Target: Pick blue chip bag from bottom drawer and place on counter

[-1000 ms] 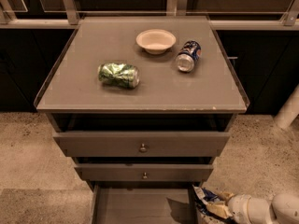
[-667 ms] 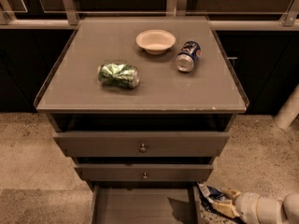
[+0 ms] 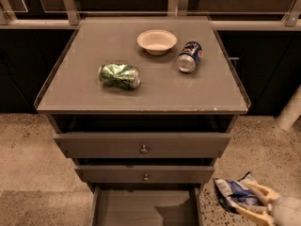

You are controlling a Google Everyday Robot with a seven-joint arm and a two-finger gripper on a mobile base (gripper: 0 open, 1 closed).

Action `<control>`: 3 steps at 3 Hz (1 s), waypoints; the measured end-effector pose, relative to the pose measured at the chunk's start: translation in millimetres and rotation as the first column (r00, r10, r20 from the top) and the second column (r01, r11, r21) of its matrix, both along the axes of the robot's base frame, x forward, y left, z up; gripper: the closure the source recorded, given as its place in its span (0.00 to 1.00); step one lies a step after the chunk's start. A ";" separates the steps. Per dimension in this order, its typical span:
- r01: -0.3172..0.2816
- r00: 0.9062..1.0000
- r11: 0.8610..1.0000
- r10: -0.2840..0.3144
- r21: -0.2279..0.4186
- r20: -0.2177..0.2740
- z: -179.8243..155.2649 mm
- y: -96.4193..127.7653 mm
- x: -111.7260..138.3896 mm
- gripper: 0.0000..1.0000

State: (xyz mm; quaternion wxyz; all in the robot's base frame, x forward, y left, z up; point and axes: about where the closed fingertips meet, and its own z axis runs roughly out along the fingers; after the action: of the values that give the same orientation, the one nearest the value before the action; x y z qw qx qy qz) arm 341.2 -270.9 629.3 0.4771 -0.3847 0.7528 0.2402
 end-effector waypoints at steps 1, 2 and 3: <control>0.082 0.984 0.997 -0.080 -0.003 0.160 94.9 -24.0 -26.7 1.00; 0.066 0.986 0.998 -0.065 -0.003 0.155 94.9 -20.9 -23.6 1.00; -0.028 0.970 0.999 0.037 -0.041 0.238 135.1 -3.9 2.1 1.00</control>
Offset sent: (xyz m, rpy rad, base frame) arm -0.0168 -0.0154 0.0777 -0.0106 -0.1347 -0.0495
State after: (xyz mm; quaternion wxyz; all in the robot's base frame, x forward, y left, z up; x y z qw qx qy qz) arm 343.4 -274.8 764.4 0.5530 -0.4320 0.6877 0.1861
